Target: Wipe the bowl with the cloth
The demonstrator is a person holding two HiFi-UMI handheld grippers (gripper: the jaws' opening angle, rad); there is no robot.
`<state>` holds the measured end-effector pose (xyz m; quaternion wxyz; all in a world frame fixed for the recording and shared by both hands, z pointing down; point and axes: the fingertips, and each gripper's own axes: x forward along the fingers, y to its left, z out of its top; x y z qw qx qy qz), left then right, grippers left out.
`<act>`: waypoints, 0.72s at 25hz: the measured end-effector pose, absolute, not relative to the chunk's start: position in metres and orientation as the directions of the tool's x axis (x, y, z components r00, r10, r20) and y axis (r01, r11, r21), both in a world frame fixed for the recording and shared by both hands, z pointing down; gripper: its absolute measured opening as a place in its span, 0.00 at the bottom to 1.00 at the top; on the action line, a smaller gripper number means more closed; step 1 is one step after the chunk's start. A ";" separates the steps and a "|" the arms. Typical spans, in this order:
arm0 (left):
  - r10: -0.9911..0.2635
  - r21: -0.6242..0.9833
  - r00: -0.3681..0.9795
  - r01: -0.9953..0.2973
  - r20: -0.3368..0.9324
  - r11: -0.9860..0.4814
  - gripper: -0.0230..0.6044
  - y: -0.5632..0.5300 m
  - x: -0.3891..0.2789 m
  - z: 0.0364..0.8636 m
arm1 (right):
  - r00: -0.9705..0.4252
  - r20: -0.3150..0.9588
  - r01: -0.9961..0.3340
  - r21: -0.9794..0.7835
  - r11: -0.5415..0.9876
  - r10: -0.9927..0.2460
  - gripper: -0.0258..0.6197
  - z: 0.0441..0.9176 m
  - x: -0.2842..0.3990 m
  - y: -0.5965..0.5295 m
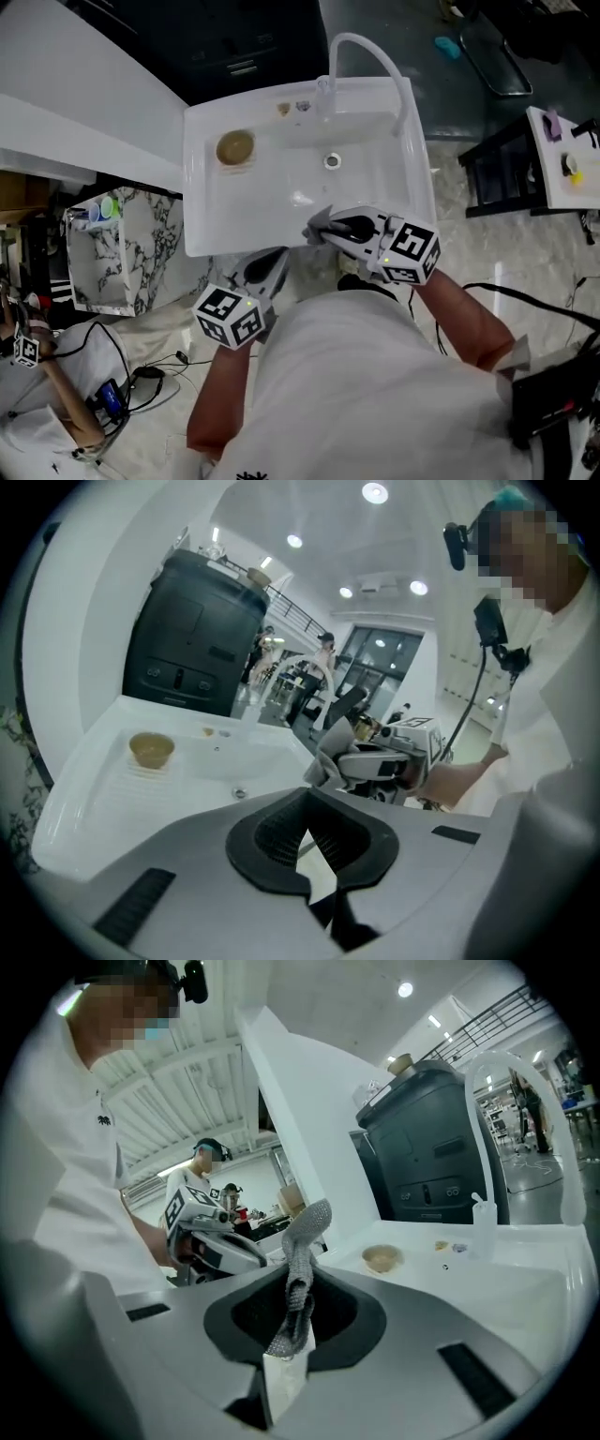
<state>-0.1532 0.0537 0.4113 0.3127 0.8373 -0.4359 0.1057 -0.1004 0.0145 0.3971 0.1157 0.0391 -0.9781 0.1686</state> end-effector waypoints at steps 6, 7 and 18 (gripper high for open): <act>-0.684 0.458 0.608 -0.781 0.403 -0.424 0.05 0.104 -0.184 0.398 | -0.971 0.232 -0.131 -0.290 0.948 -0.063 0.11 0.385 -0.137 0.063; -0.685 0.459 0.609 -0.780 0.400 -0.425 0.05 0.113 -0.188 0.398 | -0.971 0.232 -0.129 -0.285 0.950 -0.062 0.11 0.383 -0.141 0.074; -0.695 0.462 0.614 -0.773 0.374 -0.435 0.05 0.199 -0.218 0.400 | -0.962 0.261 -0.146 -0.248 0.958 -0.079 0.11 0.380 -0.166 0.169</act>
